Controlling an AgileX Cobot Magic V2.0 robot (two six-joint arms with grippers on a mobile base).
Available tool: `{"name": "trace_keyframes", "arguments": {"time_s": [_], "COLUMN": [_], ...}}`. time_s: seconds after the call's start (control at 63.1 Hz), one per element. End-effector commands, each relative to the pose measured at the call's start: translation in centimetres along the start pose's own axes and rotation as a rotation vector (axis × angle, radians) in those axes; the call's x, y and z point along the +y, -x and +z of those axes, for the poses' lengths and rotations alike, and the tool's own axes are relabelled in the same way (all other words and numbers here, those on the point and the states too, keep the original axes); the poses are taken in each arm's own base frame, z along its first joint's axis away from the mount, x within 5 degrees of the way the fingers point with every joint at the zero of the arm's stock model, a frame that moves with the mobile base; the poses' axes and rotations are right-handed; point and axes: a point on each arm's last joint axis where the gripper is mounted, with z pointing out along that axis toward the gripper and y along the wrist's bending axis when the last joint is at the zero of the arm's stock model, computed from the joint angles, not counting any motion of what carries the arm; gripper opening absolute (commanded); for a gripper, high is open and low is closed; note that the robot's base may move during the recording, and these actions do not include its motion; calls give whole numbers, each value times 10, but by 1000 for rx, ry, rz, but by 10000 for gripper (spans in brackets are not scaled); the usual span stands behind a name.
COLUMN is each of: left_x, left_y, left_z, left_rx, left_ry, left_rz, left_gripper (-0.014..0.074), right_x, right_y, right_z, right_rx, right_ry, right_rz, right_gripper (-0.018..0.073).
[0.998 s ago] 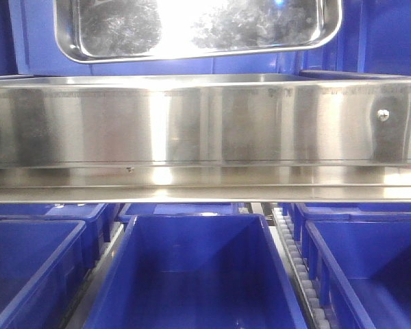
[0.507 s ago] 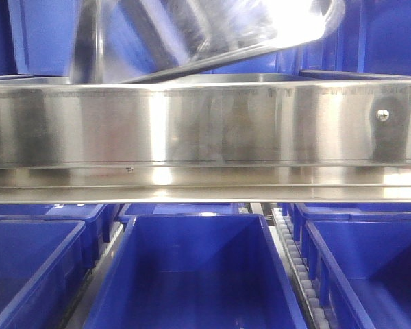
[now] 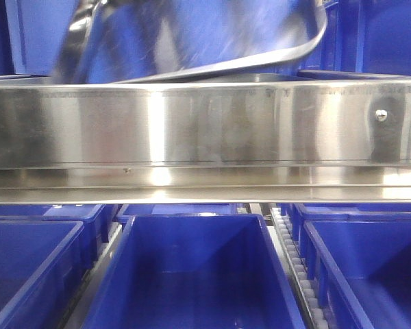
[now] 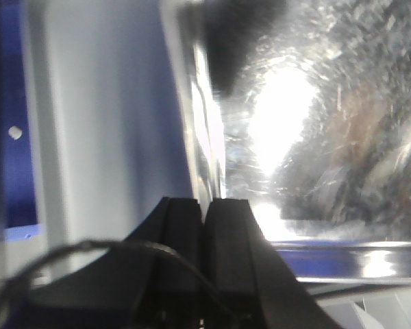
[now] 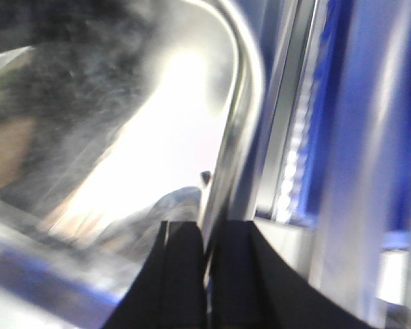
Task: Stack silver trays without gaps
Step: 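Lower the silver tray onto the grey tray and open both grippers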
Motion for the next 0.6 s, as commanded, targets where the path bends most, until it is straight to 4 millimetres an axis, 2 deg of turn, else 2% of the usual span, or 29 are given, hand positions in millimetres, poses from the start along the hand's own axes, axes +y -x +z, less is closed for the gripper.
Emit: {"name": "trace_keyframes", "arguments": {"time_s": [0.0,0.032,0.111,0.174,0.301,0.38,0.491,0.586], "left_x": [9,11,13,13,12,12,12,14], "left_y": [4,4,4,4,3,1,-2,-7], "left_z": [-21,-20,-20,-20,-21,-26,-39,-59], "left_rx": [-70,-67,-56,-47,-47,-52,-77,-124], "left_ry": [-10,-12,-33,-55,-68,-85,-117,-152], "left_rz": [-19,-23,-12,-9,0,-4,-10,-20], "left_gripper": [-30,-13,47,121,322,404,428,428], "right_x": [-1,-1,-1,-1,-2,-4,-10,-16], "right_y": [9,10,11,12,13,12,7,-1], "right_z": [-10,-6,0,0,-15,-31,-59,-84], "right_rx": [-72,-64,-52,-57,-95,-140,-210,-270], "right_ry": [37,34,24,20,35,54,83,104], "right_rz": [3,5,4,2,6,10,13,-1], "right_gripper": [340,426,570,637,608,594,542,428]}}
